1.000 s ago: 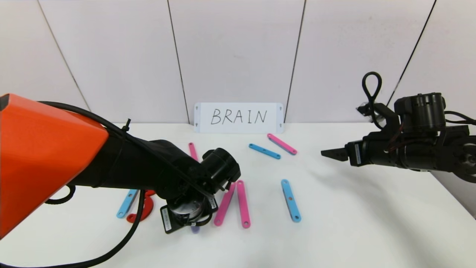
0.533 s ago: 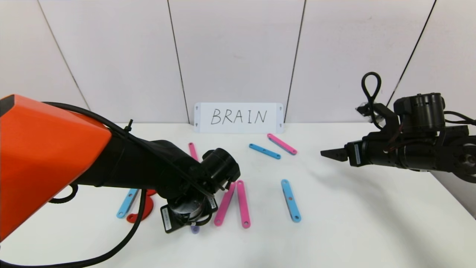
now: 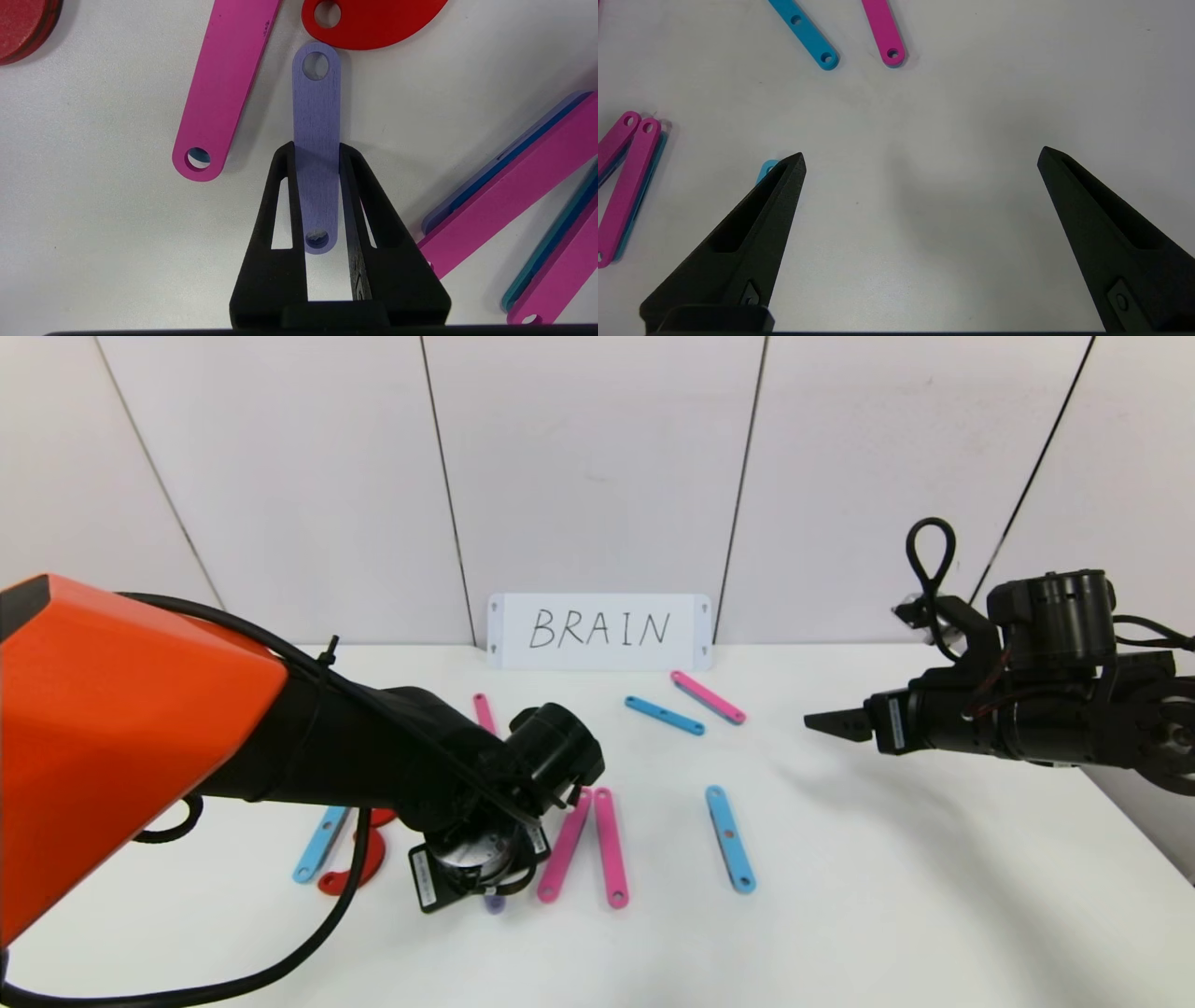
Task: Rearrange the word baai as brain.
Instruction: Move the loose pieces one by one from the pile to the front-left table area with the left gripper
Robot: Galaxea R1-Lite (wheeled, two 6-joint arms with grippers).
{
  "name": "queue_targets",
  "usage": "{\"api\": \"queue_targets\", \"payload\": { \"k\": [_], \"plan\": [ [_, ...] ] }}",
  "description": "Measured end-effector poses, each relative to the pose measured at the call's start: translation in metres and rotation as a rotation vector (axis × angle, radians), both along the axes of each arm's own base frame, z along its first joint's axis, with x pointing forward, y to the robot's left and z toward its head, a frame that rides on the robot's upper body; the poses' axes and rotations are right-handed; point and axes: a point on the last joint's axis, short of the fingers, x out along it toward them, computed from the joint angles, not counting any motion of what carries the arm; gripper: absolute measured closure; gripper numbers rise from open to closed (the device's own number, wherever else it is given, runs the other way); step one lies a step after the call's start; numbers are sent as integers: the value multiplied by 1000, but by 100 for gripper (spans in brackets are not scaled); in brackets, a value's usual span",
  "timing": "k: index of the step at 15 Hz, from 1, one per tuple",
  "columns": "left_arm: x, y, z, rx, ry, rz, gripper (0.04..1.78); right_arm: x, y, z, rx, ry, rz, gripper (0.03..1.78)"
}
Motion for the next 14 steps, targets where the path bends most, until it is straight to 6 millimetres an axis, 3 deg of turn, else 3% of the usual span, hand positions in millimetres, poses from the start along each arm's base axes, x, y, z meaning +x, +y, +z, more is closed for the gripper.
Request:
{"api": "queue_targets", "payload": {
  "k": [14],
  "plan": [
    [3,0,-2,7,2,-7,154,0,0,0,0,0,-1,7]
  ]
}}
